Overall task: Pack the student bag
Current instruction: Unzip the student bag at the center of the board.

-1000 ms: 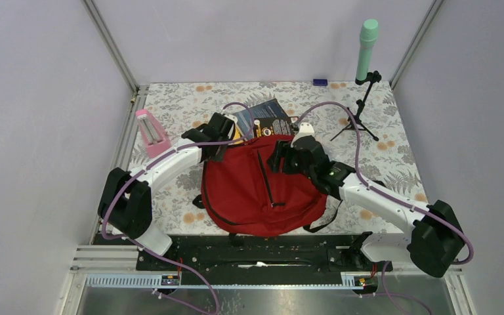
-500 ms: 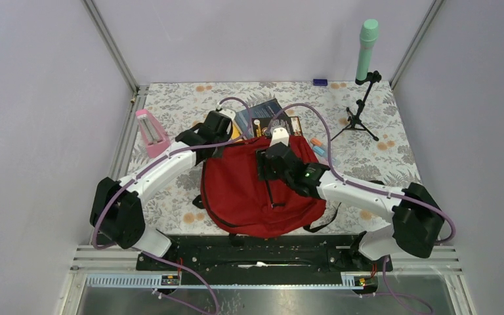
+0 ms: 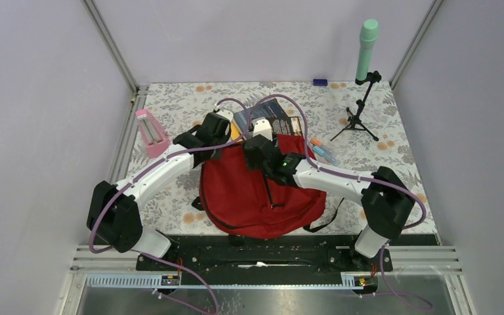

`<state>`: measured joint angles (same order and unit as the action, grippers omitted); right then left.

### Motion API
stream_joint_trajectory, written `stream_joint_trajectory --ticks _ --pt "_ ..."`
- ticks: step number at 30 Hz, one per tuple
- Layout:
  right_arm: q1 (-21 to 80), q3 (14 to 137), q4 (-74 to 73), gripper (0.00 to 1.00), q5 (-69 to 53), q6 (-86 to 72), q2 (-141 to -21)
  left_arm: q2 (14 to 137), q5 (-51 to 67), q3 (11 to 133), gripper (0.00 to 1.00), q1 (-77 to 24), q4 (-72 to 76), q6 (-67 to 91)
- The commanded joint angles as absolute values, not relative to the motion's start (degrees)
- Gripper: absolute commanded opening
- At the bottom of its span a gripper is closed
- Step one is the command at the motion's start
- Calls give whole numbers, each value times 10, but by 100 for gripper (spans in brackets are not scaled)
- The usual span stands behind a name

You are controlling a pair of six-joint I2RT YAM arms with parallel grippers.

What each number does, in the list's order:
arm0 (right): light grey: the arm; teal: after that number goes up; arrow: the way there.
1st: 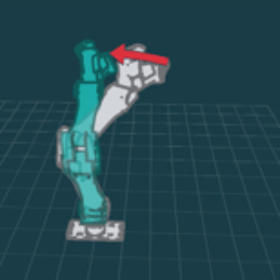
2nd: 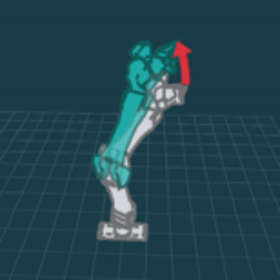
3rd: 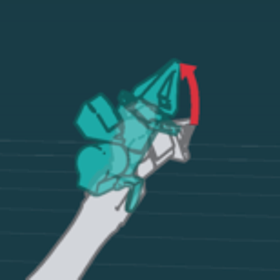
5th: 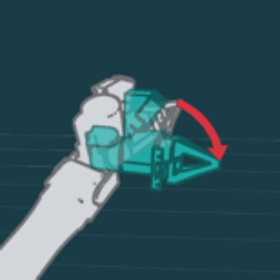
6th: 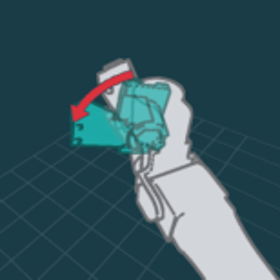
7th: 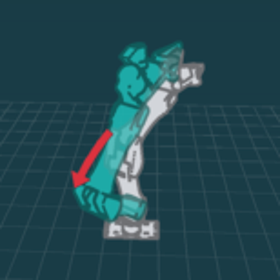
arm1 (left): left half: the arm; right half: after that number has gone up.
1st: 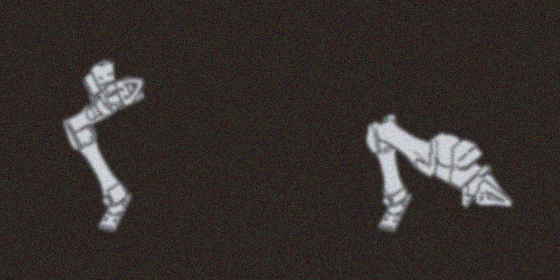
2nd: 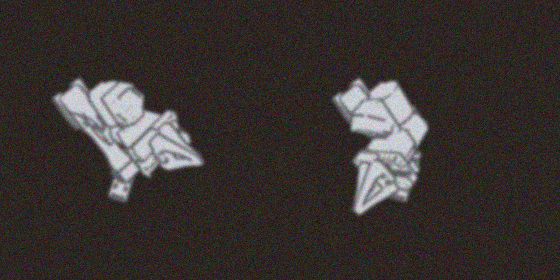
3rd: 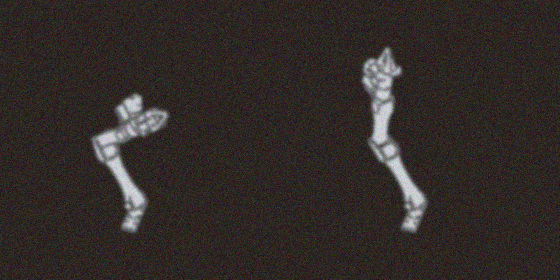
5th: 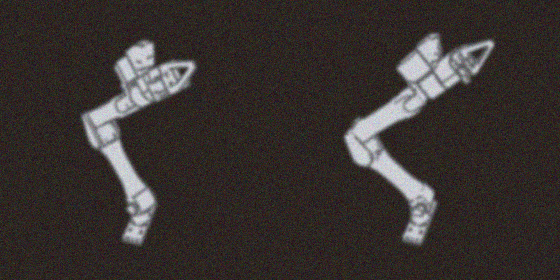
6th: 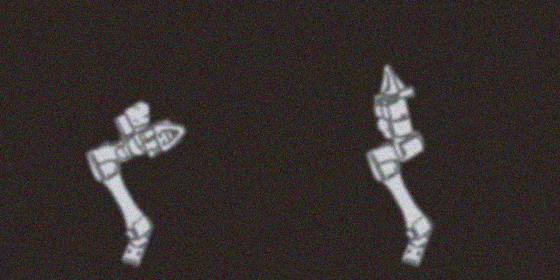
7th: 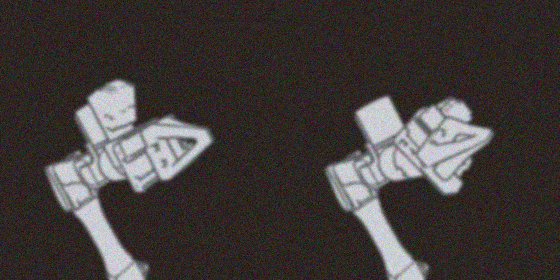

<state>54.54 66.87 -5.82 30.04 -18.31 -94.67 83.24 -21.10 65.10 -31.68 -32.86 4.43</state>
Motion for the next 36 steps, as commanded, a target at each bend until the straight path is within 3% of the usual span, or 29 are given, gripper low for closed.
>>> stream_joint_trajectory --ticks 1,5,12,14,36 --pt "549 696 -35 68 356 -170 -977 802 -239 651 0 -317 -303 52" --pt "549 707 -17 63 378 -171 -998 800 -245 650 0 -316 -298 54" --pt "548 712 -5 10 431 -165 -1020 792 -260 644 0 -316 -294 60" --pt "548 711 -5 0 445 -171 -1019 787 -273 644 0 -315 -299 70" --pt "520 697 -13 0 391 -248 -999 651 -265 570 0 -302 -344 182"
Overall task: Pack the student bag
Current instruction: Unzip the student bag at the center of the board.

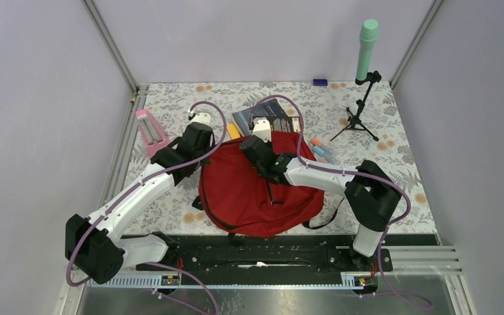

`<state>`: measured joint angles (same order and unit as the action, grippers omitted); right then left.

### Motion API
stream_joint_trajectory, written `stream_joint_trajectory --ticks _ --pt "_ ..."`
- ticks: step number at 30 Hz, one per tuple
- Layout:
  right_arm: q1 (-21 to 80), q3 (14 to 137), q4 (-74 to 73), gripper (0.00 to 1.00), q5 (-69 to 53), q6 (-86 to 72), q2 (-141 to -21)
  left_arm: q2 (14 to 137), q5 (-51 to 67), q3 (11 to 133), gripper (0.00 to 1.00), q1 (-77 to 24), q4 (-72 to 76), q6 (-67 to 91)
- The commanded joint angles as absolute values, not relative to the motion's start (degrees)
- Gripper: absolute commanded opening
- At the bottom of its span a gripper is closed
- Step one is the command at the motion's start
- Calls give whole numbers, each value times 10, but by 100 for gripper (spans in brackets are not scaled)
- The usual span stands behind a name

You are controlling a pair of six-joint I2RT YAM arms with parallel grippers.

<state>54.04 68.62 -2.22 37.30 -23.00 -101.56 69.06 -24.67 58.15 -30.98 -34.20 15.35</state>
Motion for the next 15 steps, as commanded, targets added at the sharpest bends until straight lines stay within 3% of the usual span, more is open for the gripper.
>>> stream_joint_trajectory --ticks 1,15 --pt "519 698 -14 0 390 -250 -1000 644 -258 566 0 -302 -346 186" --pt "501 722 -27 0 365 -270 -1022 552 -147 505 0 -302 -344 217"
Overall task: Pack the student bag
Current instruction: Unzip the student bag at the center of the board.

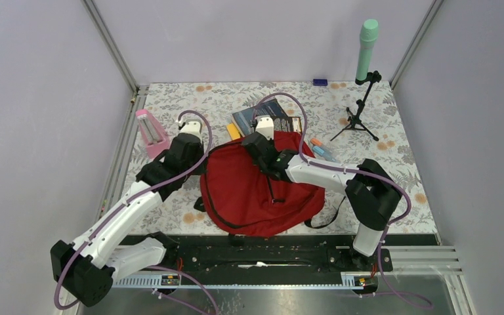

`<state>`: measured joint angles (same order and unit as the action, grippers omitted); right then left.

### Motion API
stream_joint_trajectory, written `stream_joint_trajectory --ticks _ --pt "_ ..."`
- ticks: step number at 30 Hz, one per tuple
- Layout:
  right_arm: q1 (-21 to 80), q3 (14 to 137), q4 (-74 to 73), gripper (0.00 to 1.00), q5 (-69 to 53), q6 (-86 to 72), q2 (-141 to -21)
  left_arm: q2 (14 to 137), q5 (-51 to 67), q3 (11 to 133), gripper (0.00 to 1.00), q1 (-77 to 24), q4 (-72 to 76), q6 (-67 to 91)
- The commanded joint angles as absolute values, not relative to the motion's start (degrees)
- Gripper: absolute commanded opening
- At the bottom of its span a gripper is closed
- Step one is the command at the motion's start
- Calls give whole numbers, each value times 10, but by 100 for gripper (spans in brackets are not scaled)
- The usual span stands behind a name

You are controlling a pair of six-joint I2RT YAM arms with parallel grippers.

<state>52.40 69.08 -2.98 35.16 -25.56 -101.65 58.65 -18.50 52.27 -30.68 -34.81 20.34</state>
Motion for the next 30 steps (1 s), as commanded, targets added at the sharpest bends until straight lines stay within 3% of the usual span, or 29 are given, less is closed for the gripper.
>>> stream_joint_trajectory --ticks 1,11,15,16,17,19,21,24,30 --pt "500 724 -28 0 363 -270 -1023 545 -136 499 0 -302 -343 218" --pt "483 740 -25 0 327 -242 -1029 488 -61 460 0 -302 -341 233" --pt "483 709 35 2 255 -190 -998 491 -40 454 0 -302 -331 232" --pt "483 700 42 10 244 -185 -985 491 -40 454 0 -302 -330 230" --pt "483 685 52 23 236 -175 -972 491 -42 456 0 -302 -330 225" --pt "483 658 81 57 218 -159 -938 489 -47 461 0 -302 -329 219" --pt "483 623 127 73 181 -129 -908 486 -48 464 0 -302 -327 212" --pt "483 594 179 82 96 -46 -885 485 -44 464 0 -302 -324 205" --pt "461 611 196 87 -93 69 -918 485 -45 457 0 -302 -318 197"
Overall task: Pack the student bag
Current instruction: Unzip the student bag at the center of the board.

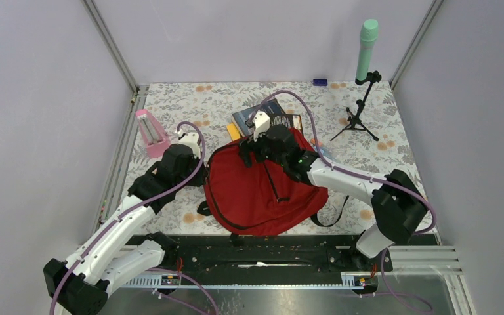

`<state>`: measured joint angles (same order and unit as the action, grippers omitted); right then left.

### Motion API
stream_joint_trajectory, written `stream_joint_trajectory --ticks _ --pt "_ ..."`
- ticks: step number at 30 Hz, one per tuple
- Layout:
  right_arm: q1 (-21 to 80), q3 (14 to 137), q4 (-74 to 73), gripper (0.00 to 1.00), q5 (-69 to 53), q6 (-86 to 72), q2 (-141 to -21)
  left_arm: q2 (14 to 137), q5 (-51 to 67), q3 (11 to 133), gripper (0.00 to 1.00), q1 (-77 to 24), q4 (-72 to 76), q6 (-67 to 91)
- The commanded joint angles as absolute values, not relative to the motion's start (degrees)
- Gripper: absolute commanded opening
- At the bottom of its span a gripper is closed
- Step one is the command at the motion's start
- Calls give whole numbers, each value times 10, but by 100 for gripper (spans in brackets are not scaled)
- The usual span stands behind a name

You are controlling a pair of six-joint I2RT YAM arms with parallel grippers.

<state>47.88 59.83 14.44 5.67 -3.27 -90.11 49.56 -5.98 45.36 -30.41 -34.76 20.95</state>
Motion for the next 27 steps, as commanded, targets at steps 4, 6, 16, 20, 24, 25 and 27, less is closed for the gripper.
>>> stream_joint_trajectory --ticks 4,6,16,20,24,25,27 --pt "457 640 192 87 -143 138 -953 481 -46 456 0 -302 -314 192" --pt "457 652 196 87 -146 182 -975 479 -43 453 0 -302 -309 192" --pt "447 693 193 85 -131 295 -1018 473 -36 446 0 -302 -305 202" --pt "444 717 176 85 -131 312 -1039 475 -31 448 0 -302 -302 200" --pt "441 746 139 83 -147 328 -1059 476 -32 450 0 -302 -303 199" --pt "441 754 126 83 -152 331 -1063 476 -33 450 0 -302 -303 199" --pt "441 762 108 82 -160 335 -1066 476 -33 450 0 -302 -303 199"
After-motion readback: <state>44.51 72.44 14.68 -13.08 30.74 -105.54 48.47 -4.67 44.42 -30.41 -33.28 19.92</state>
